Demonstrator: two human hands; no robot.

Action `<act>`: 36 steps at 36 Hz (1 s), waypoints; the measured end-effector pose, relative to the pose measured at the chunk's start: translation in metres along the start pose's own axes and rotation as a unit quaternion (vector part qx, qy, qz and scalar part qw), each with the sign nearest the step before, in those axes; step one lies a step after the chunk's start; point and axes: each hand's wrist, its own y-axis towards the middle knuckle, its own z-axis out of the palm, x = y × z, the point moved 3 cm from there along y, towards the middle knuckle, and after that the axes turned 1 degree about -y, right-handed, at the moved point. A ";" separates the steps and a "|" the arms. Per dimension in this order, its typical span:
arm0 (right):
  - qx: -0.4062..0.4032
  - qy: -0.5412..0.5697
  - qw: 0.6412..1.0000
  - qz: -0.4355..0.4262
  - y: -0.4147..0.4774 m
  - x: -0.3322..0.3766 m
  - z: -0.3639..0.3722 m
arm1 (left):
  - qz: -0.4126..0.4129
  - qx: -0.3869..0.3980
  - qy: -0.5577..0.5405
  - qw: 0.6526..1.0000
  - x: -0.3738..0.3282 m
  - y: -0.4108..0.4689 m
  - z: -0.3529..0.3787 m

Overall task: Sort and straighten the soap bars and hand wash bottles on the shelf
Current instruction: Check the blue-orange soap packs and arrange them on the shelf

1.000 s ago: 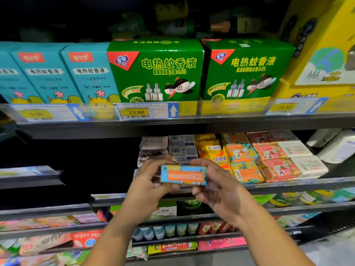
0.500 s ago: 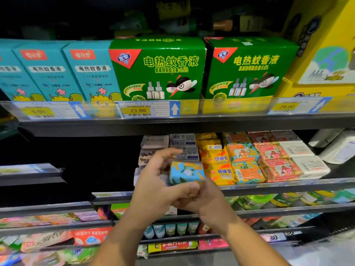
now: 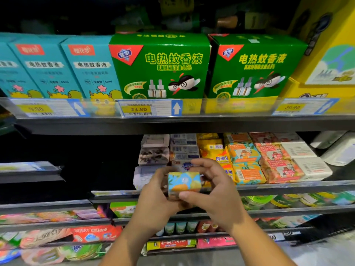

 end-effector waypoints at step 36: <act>0.022 0.175 0.970 0.166 0.019 0.017 0.016 | 0.005 0.042 -0.147 0.988 -0.013 0.025 -0.041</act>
